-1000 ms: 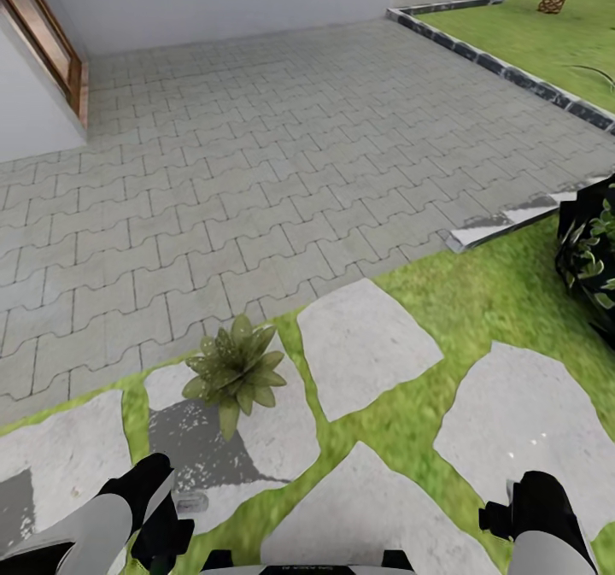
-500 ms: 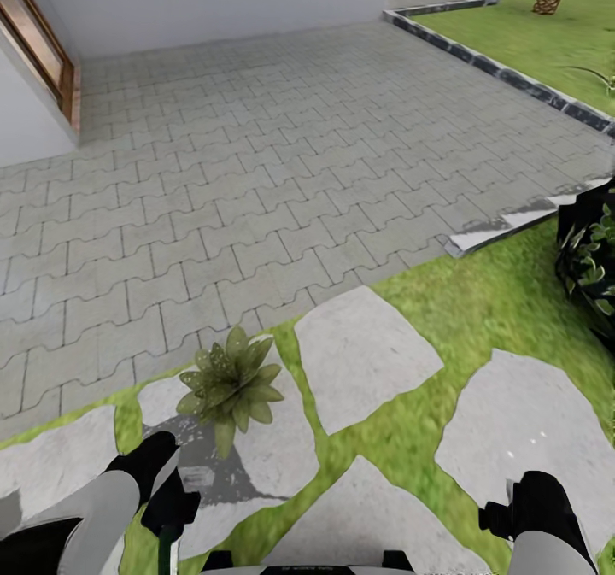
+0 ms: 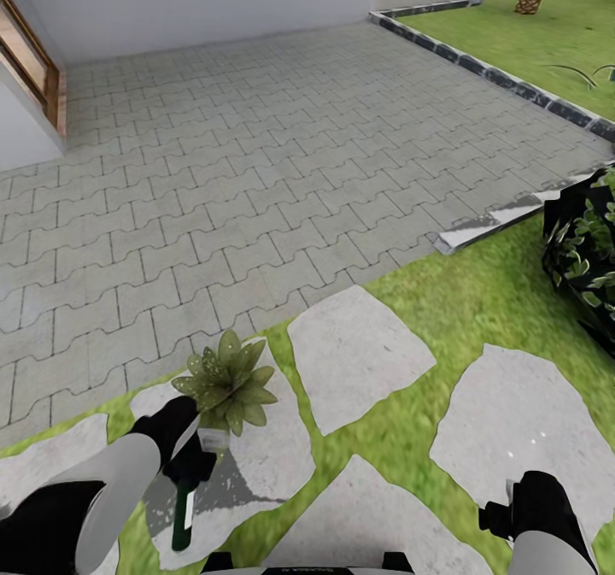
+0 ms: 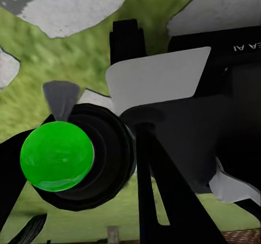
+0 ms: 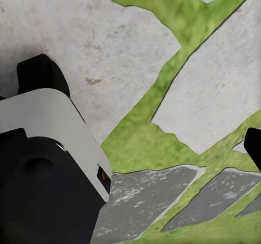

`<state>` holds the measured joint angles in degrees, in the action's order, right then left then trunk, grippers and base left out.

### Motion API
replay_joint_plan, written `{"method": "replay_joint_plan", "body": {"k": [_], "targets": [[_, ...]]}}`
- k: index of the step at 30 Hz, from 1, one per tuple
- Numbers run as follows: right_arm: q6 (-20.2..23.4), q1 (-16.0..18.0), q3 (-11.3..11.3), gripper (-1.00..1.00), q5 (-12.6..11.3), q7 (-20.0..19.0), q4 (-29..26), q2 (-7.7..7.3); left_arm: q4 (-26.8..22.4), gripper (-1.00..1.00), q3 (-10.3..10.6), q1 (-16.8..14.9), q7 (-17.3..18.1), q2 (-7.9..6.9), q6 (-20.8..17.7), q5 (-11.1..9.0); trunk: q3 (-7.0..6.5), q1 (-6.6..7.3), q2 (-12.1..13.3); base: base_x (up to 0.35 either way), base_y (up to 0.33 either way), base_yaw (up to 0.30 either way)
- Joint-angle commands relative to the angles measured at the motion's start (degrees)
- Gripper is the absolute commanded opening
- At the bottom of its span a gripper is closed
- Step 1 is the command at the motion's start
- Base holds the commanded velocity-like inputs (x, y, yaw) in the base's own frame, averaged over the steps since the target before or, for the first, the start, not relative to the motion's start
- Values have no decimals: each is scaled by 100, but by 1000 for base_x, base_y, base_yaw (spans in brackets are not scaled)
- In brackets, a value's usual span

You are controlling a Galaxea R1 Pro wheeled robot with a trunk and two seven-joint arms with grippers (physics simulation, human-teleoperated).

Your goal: Pick up the pesticide atomizer in the garden and spray insectifuge to fully cover both potted plants in the garden.

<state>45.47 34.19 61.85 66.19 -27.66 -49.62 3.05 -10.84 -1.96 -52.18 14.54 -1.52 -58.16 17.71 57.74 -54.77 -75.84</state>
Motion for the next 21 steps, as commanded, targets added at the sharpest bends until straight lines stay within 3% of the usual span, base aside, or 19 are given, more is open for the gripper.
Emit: {"method": "replay_joint_plan", "body": {"k": [1, 4, 14, 21], "targets": [[-4, 6, 23, 100, 60, -55, -12, 5, -7, -100, -1, -5, 48, 8, -20, 62, 3, 0, -2, 0, 0, 0], [-4, 6, 23, 100, 60, -55, -12, 3, -6, -100, 26, -43, 52, 18, -26, 58, 3, 0, -2, 0, 0, 0], [-4, 7, 25, 100, 60, -55, -12, 3, 55, -100, 29, -676, 57, 31, -37, 56, 3, 0, -2, 0, 0, 0], [-4, 7, 24, 100, 60, -63, -12, 3, 64, -100, 25, -737, 57, 166, -37, 51, 3, 0, -2, 0, 0, 0]]}}
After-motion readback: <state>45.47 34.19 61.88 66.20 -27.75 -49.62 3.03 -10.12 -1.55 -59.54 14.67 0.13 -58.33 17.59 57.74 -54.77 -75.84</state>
